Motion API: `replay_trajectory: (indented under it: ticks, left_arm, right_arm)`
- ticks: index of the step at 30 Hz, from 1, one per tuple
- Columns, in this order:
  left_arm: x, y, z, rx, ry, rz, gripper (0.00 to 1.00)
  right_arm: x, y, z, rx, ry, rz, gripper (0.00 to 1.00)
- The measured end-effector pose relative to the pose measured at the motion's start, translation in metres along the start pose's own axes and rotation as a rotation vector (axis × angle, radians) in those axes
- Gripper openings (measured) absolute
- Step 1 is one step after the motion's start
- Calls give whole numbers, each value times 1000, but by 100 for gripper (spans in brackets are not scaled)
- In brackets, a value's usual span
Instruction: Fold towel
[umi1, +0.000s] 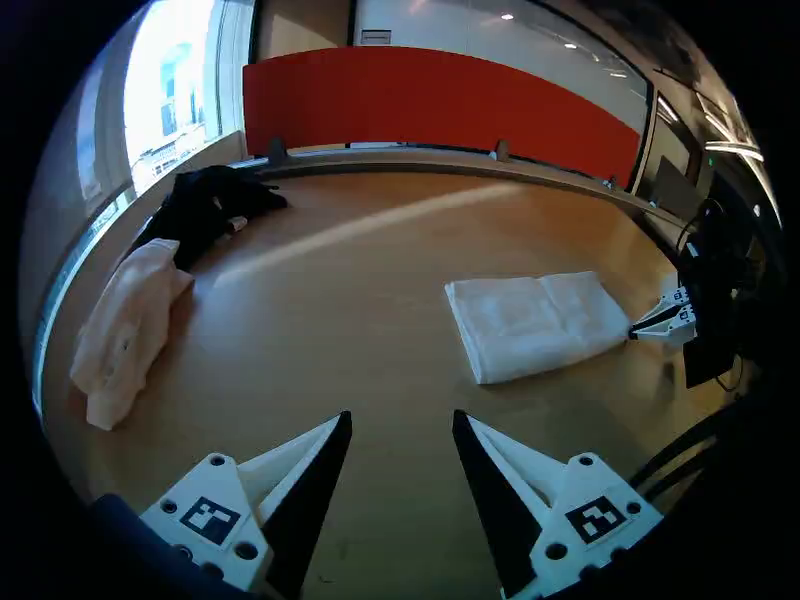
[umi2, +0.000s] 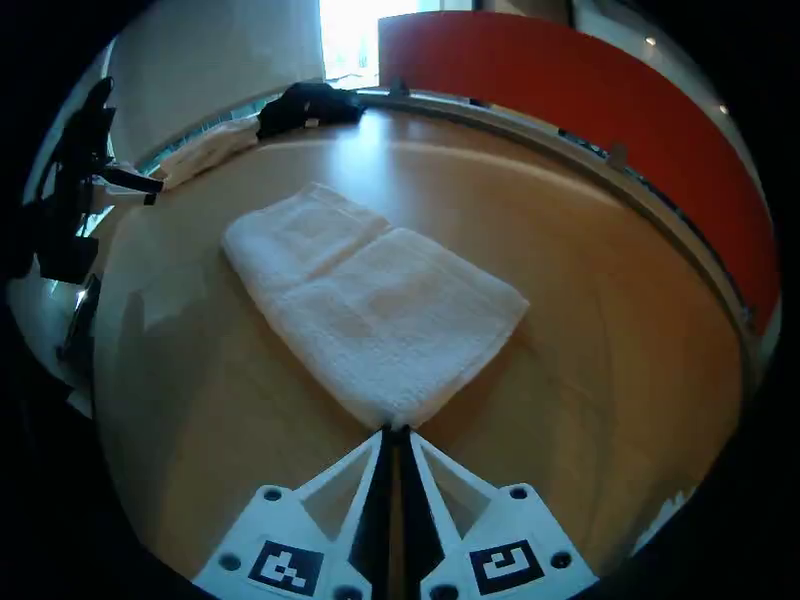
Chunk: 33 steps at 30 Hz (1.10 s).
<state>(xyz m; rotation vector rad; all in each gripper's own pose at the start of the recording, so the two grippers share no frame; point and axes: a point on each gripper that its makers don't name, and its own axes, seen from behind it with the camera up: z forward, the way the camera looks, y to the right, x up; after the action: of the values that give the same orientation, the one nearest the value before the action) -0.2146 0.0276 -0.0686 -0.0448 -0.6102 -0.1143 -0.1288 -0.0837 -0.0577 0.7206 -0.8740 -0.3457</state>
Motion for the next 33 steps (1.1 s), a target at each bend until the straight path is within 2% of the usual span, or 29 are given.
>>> replay_trajectory:
  ticks: [8, 20, 27, 33]
  left_arm:
    - [0, -4, -4, 4, 2, -4, 74]
    - [6, -12, -15, 9, 33, -63, 74]
    - [7, -15, -26, 15, 50, -102, 74]
    - [5, -20, -34, 23, 60, -128, 74]
  right_arm:
    - [28, 1, -11, -21, 28, -48, 4]
    - [116, -10, -28, -30, 97, -204, 4]
    - [162, -27, -26, -11, 123, -276, 4]
    - [176, -40, -19, 11, 117, -322, 4]
